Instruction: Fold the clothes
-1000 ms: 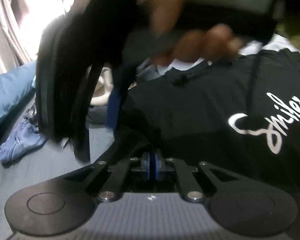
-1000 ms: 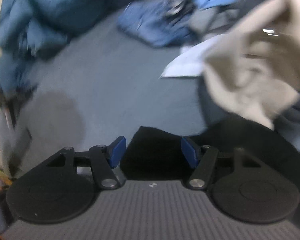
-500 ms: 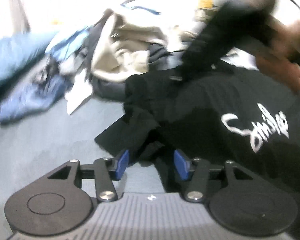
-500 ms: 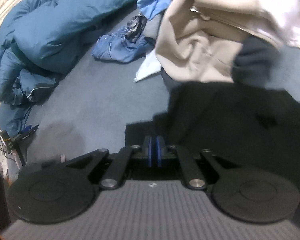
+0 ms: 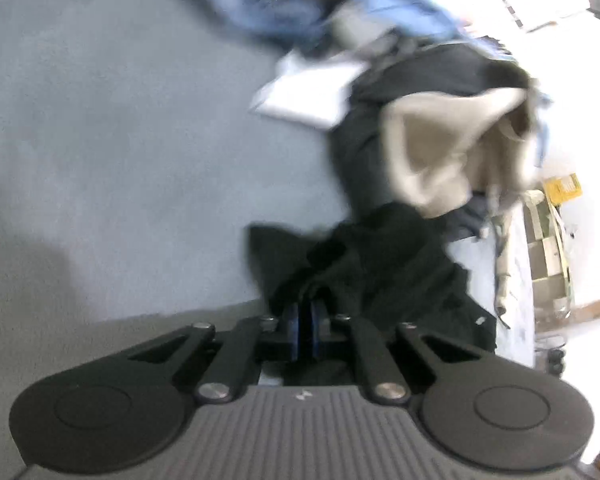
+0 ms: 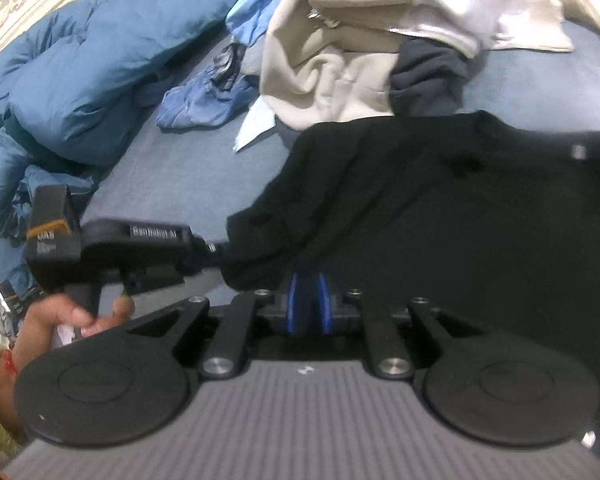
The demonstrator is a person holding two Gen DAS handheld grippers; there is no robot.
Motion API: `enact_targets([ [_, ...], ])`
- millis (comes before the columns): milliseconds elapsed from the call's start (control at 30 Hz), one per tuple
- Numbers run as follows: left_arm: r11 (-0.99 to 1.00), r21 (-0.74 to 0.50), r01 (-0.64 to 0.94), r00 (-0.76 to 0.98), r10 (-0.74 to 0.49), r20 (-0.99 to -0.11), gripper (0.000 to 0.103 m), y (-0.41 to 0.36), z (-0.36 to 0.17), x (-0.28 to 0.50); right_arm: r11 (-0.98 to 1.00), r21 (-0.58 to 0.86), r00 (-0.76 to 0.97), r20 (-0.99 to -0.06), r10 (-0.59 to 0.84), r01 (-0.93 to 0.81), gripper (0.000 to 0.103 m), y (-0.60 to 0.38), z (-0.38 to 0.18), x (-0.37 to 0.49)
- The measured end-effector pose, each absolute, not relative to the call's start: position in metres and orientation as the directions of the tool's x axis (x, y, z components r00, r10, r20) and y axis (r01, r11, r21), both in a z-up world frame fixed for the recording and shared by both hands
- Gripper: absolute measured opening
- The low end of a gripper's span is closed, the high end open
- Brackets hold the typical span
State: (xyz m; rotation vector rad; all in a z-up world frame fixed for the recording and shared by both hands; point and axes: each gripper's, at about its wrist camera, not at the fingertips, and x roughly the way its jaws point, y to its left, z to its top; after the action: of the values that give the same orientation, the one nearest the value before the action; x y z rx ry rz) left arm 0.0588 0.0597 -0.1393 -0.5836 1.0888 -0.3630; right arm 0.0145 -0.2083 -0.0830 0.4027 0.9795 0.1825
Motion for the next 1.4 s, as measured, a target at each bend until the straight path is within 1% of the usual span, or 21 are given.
enact_targets([
  [67,0.827,-0.543,0.147,0.491,-0.537,-0.686,0.006,0.039,-0.111,0.044,0.914,0.401,0.575,-0.763,0.295,0.064,0.013,-0.218,-0.078,0.000],
  [133,0.835,-0.399,0.379,0.530,-0.549,-0.646,0.006,0.005,-0.085,0.014,0.910,0.398,0.605,-0.755,0.251,0.118,0.014,-0.233,-0.073,-0.017],
  [200,0.784,-0.234,0.575,0.535,-0.577,-0.617,0.006,-0.028,-0.069,-0.017,0.898,0.396,0.633,-0.749,0.197,0.190,0.015,-0.252,-0.070,-0.036],
  [300,0.627,-0.047,0.777,0.455,-0.613,-0.646,0.008,-0.072,-0.079,-0.060,0.876,0.392,0.652,-0.748,0.126,0.280,0.017,-0.279,-0.069,-0.060],
  [367,0.545,0.016,0.838,0.403,-0.598,-0.693,0.012,-0.089,-0.096,-0.080,0.867,0.372,0.643,-0.761,0.082,0.331,0.020,-0.293,-0.071,-0.071],
  [400,0.521,0.027,0.853,0.382,-0.587,-0.714,0.017,-0.093,-0.103,-0.086,0.866,0.364,0.633,-0.770,0.073,0.343,0.021,-0.297,-0.073,-0.074],
  [467,0.498,0.024,0.867,0.353,-0.579,-0.735,0.019,-0.090,-0.110,-0.094,0.870,0.352,0.620,-0.781,0.071,0.344,0.025,-0.300,-0.076,-0.077],
  [533,0.494,0.015,0.869,0.349,-0.592,-0.727,0.028,-0.083,-0.107,-0.098,0.880,0.355,0.618,-0.780,0.093,0.315,0.032,-0.297,-0.078,-0.075],
  [567,0.493,0.009,0.870,0.347,-0.598,-0.722,0.038,-0.078,-0.105,-0.100,0.885,0.360,0.617,-0.779,0.112,0.295,0.036,-0.294,-0.079,-0.073],
  [600,0.493,0.004,0.870,0.345,-0.603,-0.719,0.040,-0.075,-0.103,-0.101,0.892,0.361,0.618,-0.776,0.125,0.273,0.039,-0.289,-0.079,-0.070],
  [633,0.494,0.001,0.870,0.343,-0.603,-0.720,0.040,-0.073,-0.103,-0.101,0.898,0.360,0.619,-0.773,0.137,0.251,0.042,-0.284,-0.079,-0.067],
  [800,0.507,0.022,0.862,0.356,-0.574,-0.737,0.040,-0.067,-0.108,-0.101,0.922,0.368,0.600,-0.766,0.229,0.118,0.045,-0.256,-0.081,-0.039],
  [867,0.515,0.037,0.857,0.367,-0.557,-0.745,0.040,-0.067,-0.111,-0.097,0.942,0.332,0.561,-0.789,0.252,0.044,0.047,-0.239,-0.087,-0.022],
  [967,0.525,0.038,0.850,0.368,-0.542,-0.756,0.040,-0.067,-0.120,-0.091,0.969,0.245,0.490,-0.841,0.229,-0.033,0.047,-0.220,-0.106,-0.004],
  [1033,0.528,0.042,0.849,0.367,-0.530,-0.764,0.040,-0.068,-0.126,-0.088,0.981,0.183,0.441,-0.876,0.193,-0.065,0.042,-0.212,-0.120,0.007],
  [1067,0.529,0.041,0.847,0.366,-0.527,-0.767,0.040,-0.069,-0.128,-0.088,0.989,0.140,0.434,-0.889,0.145,-0.045,0.023,-0.212,-0.124,0.008],
  [1100,0.531,0.038,0.846,0.364,-0.525,-0.769,0.040,-0.069,-0.129,-0.087,0.993,0.121,0.445,-0.889,0.110,-0.005,0.013,-0.217,-0.124,0.007],
  [1133,0.533,0.035,0.846,0.363,-0.526,-0.769,0.040,-0.069,-0.130,-0.087,0.988,0.150,0.469,-0.876,0.113,0.042,0.010,-0.226,-0.119,0.003],
  [1233,0.533,0.027,0.846,0.359,-0.531,-0.768,0.040,-0.069,-0.129,-0.088,0.924,0.304,0.568,-0.813,0.125,0.232,0.007,-0.265,-0.101,-0.022],
  [1333,0.520,0.024,0.854,0.349,-0.538,-0.768,0.040,-0.070,-0.126,-0.089,0.796,0.467,0.631,-0.763,0.142,0.386,0.007,-0.301,-0.102,-0.055],
  [1400,0.502,0.027,0.864,0.341,-0.545,-0.766,0.040,-0.072,-0.124,-0.090,0.724,0.521,0.638,-0.756,0.145,0.453,0.008,-0.315,-0.115,-0.072],
])
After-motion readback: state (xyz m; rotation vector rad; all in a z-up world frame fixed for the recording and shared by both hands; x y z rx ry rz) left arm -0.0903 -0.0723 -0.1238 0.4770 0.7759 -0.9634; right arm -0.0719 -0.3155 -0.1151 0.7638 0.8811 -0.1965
